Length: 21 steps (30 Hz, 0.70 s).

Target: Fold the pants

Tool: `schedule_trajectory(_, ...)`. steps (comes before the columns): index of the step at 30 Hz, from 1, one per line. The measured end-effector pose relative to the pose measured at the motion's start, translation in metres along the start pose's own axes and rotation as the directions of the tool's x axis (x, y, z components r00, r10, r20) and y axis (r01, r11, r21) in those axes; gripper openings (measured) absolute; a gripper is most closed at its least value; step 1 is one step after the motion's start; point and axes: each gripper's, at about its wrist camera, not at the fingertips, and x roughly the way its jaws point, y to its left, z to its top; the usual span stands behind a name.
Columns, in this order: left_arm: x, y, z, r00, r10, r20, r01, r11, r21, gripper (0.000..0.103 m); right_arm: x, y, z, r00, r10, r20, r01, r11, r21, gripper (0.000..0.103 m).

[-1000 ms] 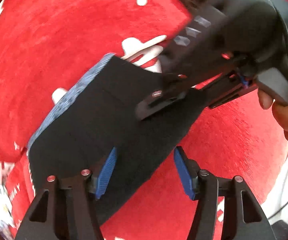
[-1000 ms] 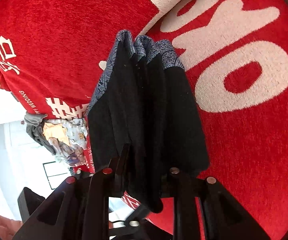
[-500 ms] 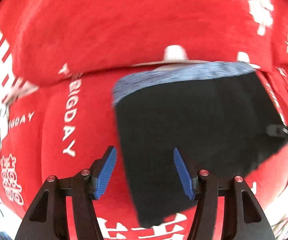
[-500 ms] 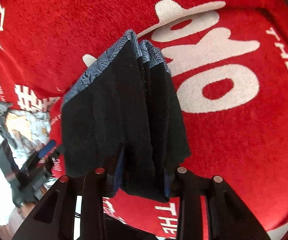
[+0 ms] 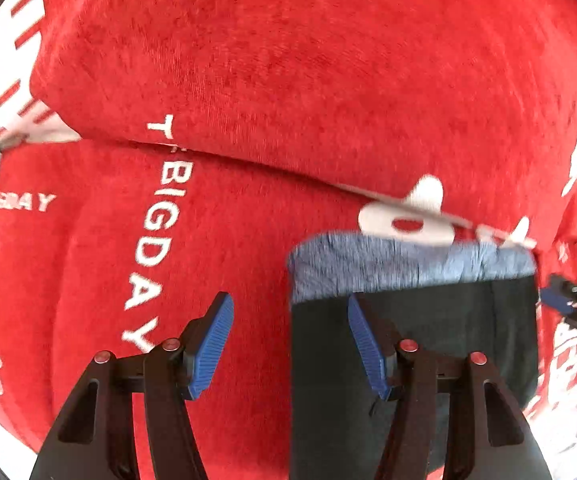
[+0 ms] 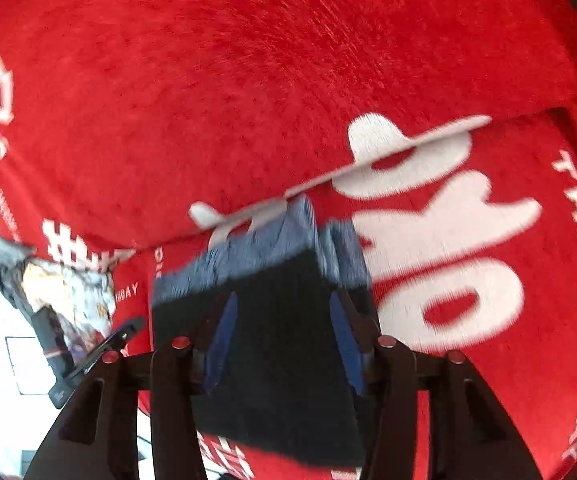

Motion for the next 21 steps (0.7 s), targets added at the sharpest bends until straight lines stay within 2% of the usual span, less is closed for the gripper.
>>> schedule_trajectory(2,0.005,0.005,0.007,0.999,-0.041,-0.01,0.041,0.999,-0.01,0.061,0.014,-0.004,0.011,0.999,0.029,-0.029,-0.028,0.999,0.03,0.051)
schedule_trajectory(3,0.008,0.004,0.007,0.998,-0.059,-0.019,0.058,0.998,-0.004,0.061,0.018,-0.006,0.014,0.999,0.0,-0.042,0.001,1.0,0.025,0.04)
schedule_trajectory(4,0.013,0.003,0.007,0.998,-0.062,-0.031,0.062,0.998,0.005,0.061,0.02,-0.008,0.014,0.998,-0.042,-0.055,0.042,0.999,0.007,0.015)
schedule_trajectory(5,0.019,0.002,0.005,0.998,-0.054,-0.043,0.055,0.998,0.018,0.061,0.022,-0.01,0.014,0.997,-0.051,-0.065,0.052,0.999,0.002,0.011)
schedule_trajectory(7,0.029,-0.002,-0.001,0.997,-0.042,-0.058,0.044,0.998,0.033,0.062,0.023,-0.017,0.011,0.996,-0.04,-0.077,0.042,0.999,0.021,0.011)
schedule_trajectory(9,0.032,-0.003,-0.004,0.998,-0.021,-0.057,0.023,0.999,0.037,0.063,0.021,-0.019,0.01,0.998,0.005,-0.069,-0.003,1.0,0.024,0.011)
schedule_trajectory(12,0.031,0.002,-0.004,0.997,-0.046,-0.061,0.047,0.999,0.013,0.063,0.014,-0.017,0.01,0.999,0.01,-0.044,-0.009,1.0,0.011,0.014)
schedule_trajectory(15,0.033,0.006,-0.004,0.996,-0.057,-0.075,0.058,0.998,0.011,0.064,0.014,-0.02,0.014,0.998,0.041,-0.041,-0.041,0.999,0.012,0.028)
schedule_trajectory(17,0.034,0.005,-0.004,0.996,-0.041,-0.075,0.042,0.999,0.017,0.069,0.018,-0.02,0.015,0.996,0.066,-0.059,-0.065,0.998,0.015,0.034)
schedule_trajectory(19,0.034,0.005,-0.003,0.996,-0.042,-0.076,0.043,0.999,0.017,0.069,0.026,-0.014,0.014,0.995,0.044,-0.085,-0.045,0.999,-0.011,0.05)
schedule_trajectory(21,0.035,0.007,-0.003,0.996,-0.047,-0.079,0.048,0.999,0.013,0.069,0.035,-0.01,0.012,0.992,0.01,-0.123,-0.014,0.999,-0.038,0.047)
